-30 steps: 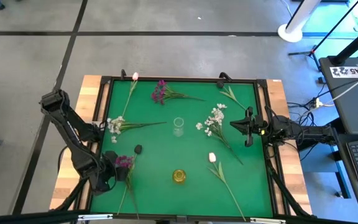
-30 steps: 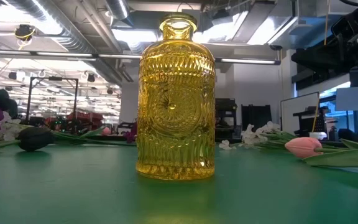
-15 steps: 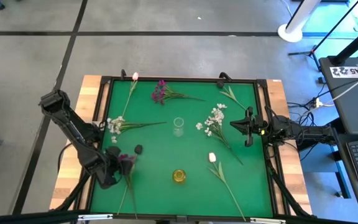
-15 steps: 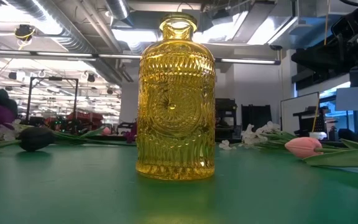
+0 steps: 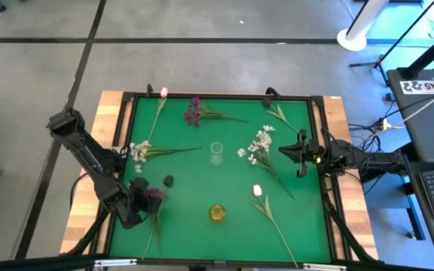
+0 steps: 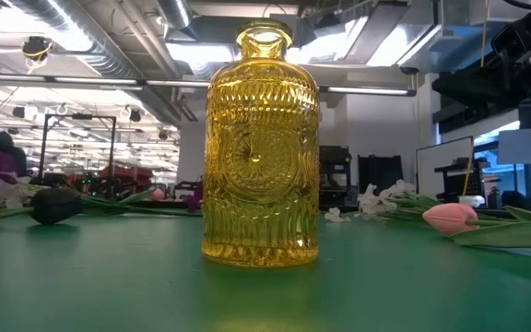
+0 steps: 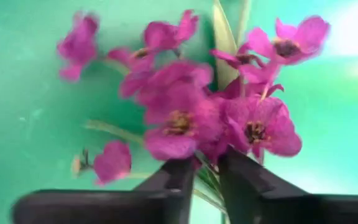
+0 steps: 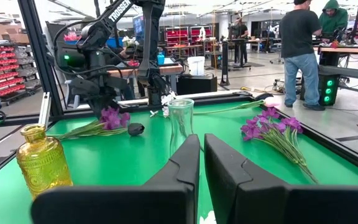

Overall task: Sort flowers into vase by color
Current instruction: Put the bottom purple flowers into the transparent vase

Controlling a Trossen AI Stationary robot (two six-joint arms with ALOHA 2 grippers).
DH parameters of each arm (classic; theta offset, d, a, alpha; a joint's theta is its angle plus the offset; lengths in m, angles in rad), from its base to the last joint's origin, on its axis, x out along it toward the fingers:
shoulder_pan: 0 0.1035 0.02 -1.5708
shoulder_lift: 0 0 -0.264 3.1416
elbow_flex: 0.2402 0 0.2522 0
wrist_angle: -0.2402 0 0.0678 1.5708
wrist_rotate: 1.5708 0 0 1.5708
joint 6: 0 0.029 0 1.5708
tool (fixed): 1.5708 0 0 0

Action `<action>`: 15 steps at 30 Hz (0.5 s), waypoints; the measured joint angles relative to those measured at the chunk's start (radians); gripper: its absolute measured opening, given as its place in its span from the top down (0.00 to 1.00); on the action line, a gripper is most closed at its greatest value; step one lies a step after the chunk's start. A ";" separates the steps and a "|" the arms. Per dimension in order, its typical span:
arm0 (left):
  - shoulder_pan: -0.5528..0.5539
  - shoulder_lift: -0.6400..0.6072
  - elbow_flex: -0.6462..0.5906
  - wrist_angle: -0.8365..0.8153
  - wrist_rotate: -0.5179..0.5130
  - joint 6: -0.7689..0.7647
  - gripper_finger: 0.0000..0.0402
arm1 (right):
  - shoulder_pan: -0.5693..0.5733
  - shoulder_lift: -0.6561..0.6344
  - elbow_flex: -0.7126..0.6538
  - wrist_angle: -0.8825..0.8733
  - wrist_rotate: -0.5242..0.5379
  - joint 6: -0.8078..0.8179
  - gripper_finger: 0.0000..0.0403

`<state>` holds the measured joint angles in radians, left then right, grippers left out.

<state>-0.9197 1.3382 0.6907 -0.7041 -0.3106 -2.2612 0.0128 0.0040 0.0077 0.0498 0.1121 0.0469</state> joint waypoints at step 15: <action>0.023 -0.146 0.378 -0.145 -0.528 0.482 0.99 | 0.000 0.000 0.000 0.000 0.000 0.000 0.94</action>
<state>-0.8970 1.1921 1.0683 -0.8494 -0.8390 -1.7793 0.0128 0.0041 0.0075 0.0498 0.1120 0.0471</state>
